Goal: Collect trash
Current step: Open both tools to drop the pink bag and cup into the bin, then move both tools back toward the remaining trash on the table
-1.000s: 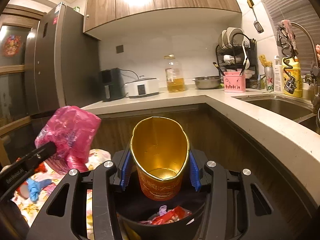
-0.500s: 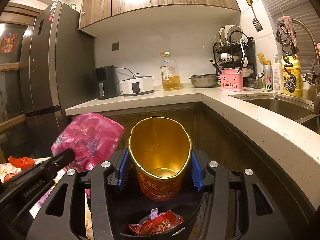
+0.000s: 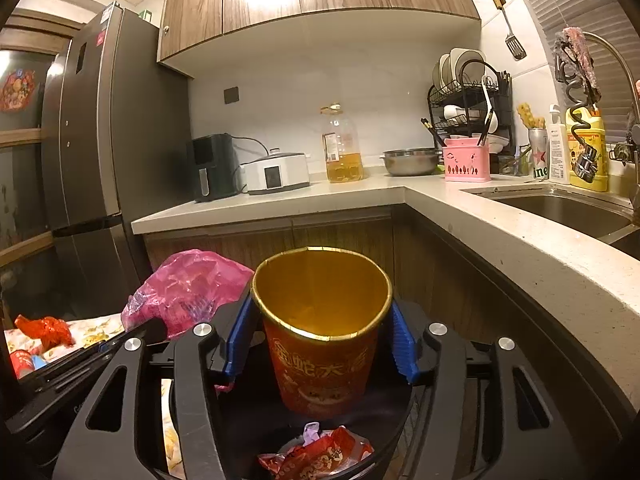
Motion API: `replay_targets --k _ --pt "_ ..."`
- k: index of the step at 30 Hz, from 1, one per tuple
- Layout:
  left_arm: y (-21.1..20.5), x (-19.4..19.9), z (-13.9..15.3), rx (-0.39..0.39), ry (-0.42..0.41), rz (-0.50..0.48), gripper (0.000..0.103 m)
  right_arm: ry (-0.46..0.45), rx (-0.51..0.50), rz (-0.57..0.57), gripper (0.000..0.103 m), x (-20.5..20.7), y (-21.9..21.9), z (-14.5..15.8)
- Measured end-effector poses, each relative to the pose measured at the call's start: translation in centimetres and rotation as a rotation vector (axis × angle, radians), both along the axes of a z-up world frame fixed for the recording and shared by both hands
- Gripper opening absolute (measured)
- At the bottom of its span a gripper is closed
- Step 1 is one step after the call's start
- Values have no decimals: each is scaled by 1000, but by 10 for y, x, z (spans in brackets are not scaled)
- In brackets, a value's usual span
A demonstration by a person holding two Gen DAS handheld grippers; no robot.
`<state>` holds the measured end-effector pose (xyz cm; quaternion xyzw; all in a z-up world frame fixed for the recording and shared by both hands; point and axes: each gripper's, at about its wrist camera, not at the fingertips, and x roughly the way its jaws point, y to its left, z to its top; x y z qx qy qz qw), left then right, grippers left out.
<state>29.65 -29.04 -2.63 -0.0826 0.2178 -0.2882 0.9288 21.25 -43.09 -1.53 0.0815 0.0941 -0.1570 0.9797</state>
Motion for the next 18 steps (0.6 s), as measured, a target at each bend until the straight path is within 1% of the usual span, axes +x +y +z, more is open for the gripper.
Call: replay_targets --k 5,7,8,10,11,12,13,15,16,18 --pt "-3 4 -5 6 20 -13 6 -10 8 -18 70 -5 -5 1" --pt "-5 4 -8 21 22 -15 10 -11 15 -22 70 -7 -6 1" --pt "-6 4 -9 26 25 -19 15 -12 17 -28 71 -9 -6 1" --pt "-5 4 -12 34 33 -18 29 -16 24 -37 72 -12 -7 1" --pt "-5 3 -13 34 33 -14 43 -16 27 -41 73 -14 -7 1" --pt "-3 2 -13 28 30 -9 49 -16 31 -44 73 -15 -8 1" --pt "-1 1 -13 27 27 -3 51 -15 33 -45 73 -16 -8 1" --pt "4 -1 -13 27 22 14 59 -12 32 -46 73 -17 -7 1" --pt "6 -3 -12 25 19 17 60 -9 32 -45 73 -19 -5 1" --pt "12 -8 -11 27 11 34 67 -8 30 -40 73 -20 -2 0"
